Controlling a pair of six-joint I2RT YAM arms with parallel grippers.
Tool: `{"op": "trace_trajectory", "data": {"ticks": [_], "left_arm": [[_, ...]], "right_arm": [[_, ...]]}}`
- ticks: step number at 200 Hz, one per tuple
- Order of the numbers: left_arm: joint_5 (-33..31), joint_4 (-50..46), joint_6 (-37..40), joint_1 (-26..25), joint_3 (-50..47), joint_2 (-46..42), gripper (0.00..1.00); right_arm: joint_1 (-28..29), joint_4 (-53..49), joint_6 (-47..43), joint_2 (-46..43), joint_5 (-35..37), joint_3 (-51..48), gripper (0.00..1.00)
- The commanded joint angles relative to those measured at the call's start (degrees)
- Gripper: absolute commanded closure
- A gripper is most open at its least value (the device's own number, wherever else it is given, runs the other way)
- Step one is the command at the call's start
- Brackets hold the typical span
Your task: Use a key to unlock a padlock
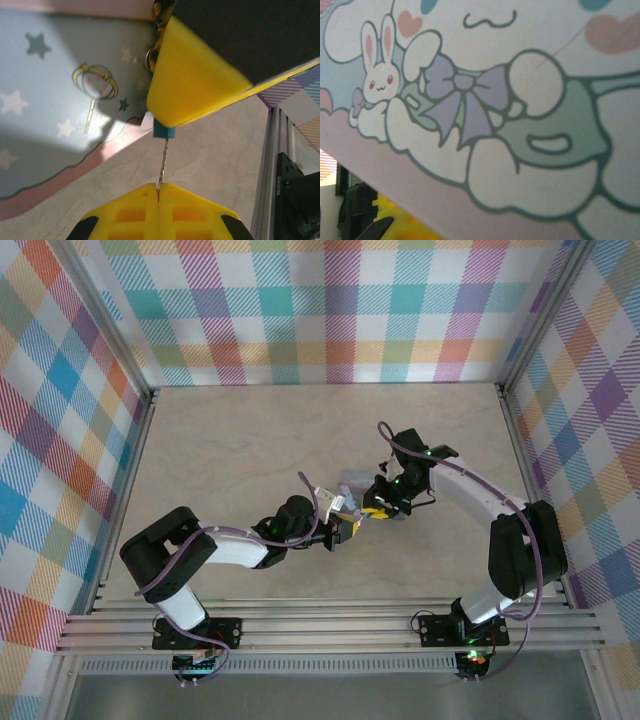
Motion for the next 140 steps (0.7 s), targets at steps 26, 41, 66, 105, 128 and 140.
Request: {"op": "trace_trajectory", "data": {"ticks": [26,41,66,105,128,140], "left_arm": [[-0.4,-0.5,1.5,-0.7,2.8,0.0,1.00],[-0.2,-0.3,1.3,-0.7,2.9,0.5,1.00],[-0.3,0.0,1.2,-0.7,2.9,0.8,1.00],[-0.2,-0.1,1.2,-0.7,3.9,1.5,1.00],[-0.4,0.0,1.2,-0.7,4.8,2.3,1.00],[-0.9,0.4,1.2,-0.7,5.0,2.5,1.00]], "right_arm": [[0.0,-0.6,-1.0,0.1,-2.2,1.7,1.00],[0.0,-0.6,-1.1,0.1,-2.2,1.6,1.00],[0.0,-0.5,-1.1,0.1,-2.3,1.5,1.00],[0.0,0.0,-0.9,0.2,-2.8,1.6,1.00],[0.0,0.2,-0.7,-0.2,-2.8,1.1,1.00],[0.0,0.5,-0.5,-0.4,-3.1,0.5,1.00]]}}
